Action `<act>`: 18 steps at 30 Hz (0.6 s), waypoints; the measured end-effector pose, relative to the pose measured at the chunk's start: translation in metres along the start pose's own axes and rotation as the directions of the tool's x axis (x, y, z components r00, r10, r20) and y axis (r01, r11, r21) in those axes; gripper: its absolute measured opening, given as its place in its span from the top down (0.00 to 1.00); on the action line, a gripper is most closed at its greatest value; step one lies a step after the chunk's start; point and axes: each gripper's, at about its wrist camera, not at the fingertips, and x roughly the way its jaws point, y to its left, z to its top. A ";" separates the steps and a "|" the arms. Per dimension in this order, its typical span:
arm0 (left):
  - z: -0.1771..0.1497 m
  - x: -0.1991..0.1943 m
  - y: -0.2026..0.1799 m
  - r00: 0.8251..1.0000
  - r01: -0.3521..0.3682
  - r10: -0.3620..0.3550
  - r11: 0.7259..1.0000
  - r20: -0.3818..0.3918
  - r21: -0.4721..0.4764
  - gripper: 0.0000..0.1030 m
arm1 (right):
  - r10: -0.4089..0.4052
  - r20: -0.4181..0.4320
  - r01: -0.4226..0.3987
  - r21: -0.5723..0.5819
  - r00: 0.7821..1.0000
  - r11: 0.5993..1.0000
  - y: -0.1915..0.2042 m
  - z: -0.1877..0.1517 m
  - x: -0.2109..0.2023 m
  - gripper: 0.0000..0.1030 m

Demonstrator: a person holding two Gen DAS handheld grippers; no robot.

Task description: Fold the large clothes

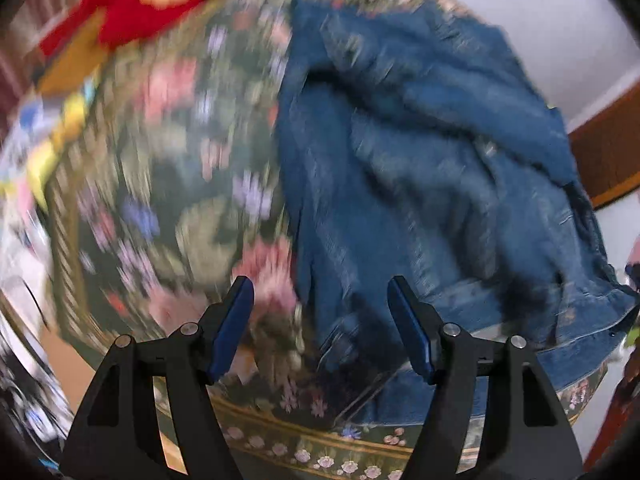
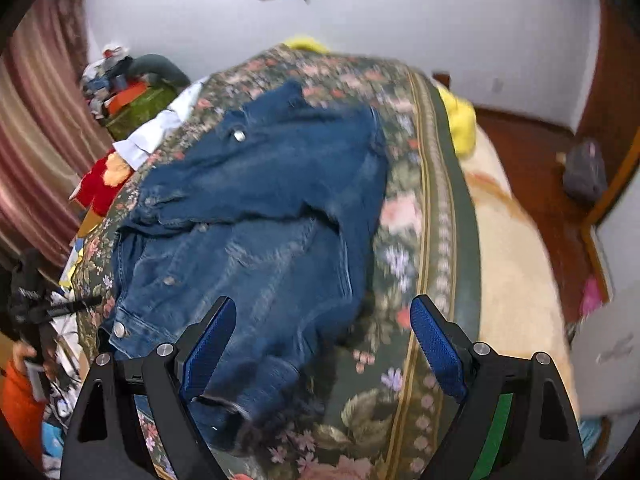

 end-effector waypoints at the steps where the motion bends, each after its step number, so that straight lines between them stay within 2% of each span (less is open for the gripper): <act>1: -0.004 0.008 0.003 1.000 0.008 -0.009 1.000 -0.016 -0.017 0.33 | 0.014 -0.026 -0.014 0.022 1.000 1.000 -0.005 -0.005 0.007 0.15; 5: -0.017 0.025 0.012 0.996 0.086 -0.089 0.991 -0.029 -0.104 0.33 | 0.082 -0.105 -0.073 0.094 0.991 0.993 -0.015 -0.020 0.029 0.15; 8: -0.023 0.035 0.009 0.984 0.161 -0.172 0.975 -0.056 -0.154 0.34 | 0.114 -0.140 -0.102 0.092 0.983 0.991 -0.011 -0.032 0.040 0.24; 10: -0.025 0.037 0.003 0.987 0.146 -0.154 0.980 -0.054 -0.134 0.34 | 0.134 -0.152 -0.121 0.092 0.979 0.988 -0.007 -0.038 0.045 0.40; 11: -0.026 0.037 -0.003 0.990 0.131 -0.136 0.985 -0.046 -0.110 0.36 | 0.147 -0.153 -0.134 0.094 0.977 0.986 -0.005 -0.039 0.046 0.45; 13: -0.026 0.034 -0.015 0.992 0.118 -0.120 0.991 -0.029 -0.063 0.54 | 0.174 -0.145 -0.161 0.094 0.974 0.982 0.000 -0.038 0.044 0.60; 18: -0.024 0.018 -0.039 0.994 0.104 -0.104 0.994 0.017 -0.033 0.64 | 0.203 -0.107 -0.196 0.075 0.973 0.978 0.015 -0.029 0.036 0.74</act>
